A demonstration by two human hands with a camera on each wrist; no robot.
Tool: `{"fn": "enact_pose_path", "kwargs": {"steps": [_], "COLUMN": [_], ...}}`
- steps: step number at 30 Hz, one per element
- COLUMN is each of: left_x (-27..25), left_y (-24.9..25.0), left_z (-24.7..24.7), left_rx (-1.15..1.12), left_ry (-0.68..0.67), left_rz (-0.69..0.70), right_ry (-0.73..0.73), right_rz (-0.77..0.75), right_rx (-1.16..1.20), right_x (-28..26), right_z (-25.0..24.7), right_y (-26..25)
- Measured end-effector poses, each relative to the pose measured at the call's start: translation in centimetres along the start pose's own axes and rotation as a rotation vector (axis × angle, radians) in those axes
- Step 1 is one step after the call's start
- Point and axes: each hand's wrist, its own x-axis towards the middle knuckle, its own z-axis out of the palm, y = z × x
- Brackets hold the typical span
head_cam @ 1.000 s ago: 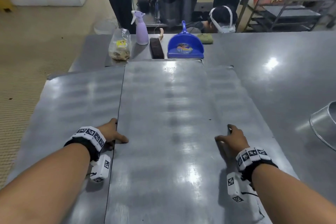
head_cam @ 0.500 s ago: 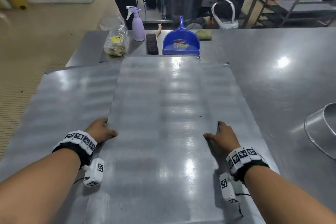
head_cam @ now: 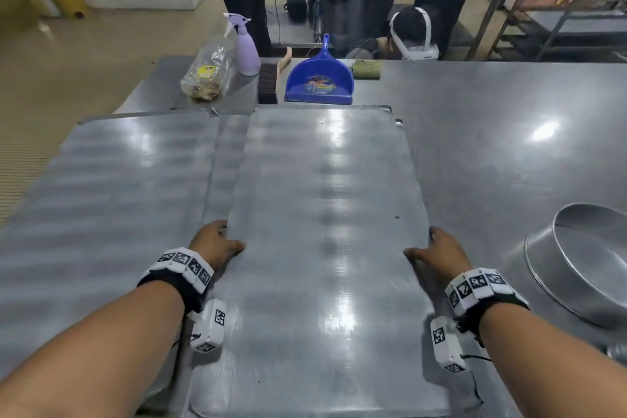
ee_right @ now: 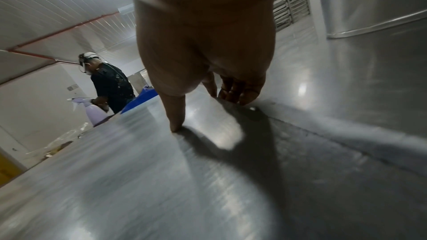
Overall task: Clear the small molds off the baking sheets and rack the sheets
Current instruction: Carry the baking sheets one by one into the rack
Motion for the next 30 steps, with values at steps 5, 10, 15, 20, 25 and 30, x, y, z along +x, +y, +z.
{"fn": "enact_pose_path", "kwargs": {"steps": [5,10,15,20,25,30], "left_x": [-1.0,-1.2,-1.3,-0.9,-1.0,-1.7], "left_y": [0.0,-0.5,0.8,0.8,1.0,2.1], "left_z": [1.4,1.3,1.8,1.7,1.0,0.7], "left_rx": [-0.038,-0.109,-0.087,-0.084,-0.078,-0.041], "left_ry": [0.006,0.015,0.037,-0.022,-0.061,-0.079], "left_rz": [0.029,-0.01,-0.002,0.034,0.061,0.061], "right_ry": [0.051,0.033,-0.026,-0.029,-0.047,-0.049], "right_rz": [-0.023,-0.04,-0.041,-0.056,-0.09,-0.095], "right_rx": [0.006,0.12,0.213,0.288,0.376,0.425], "right_x": [0.6,0.1,1.6,1.7,1.5,1.5], "right_z": [-0.5,-0.7,-0.6,-0.3,-0.3,-0.1], "right_y": [1.9,2.0,3.5,4.5,5.2,6.2]}}
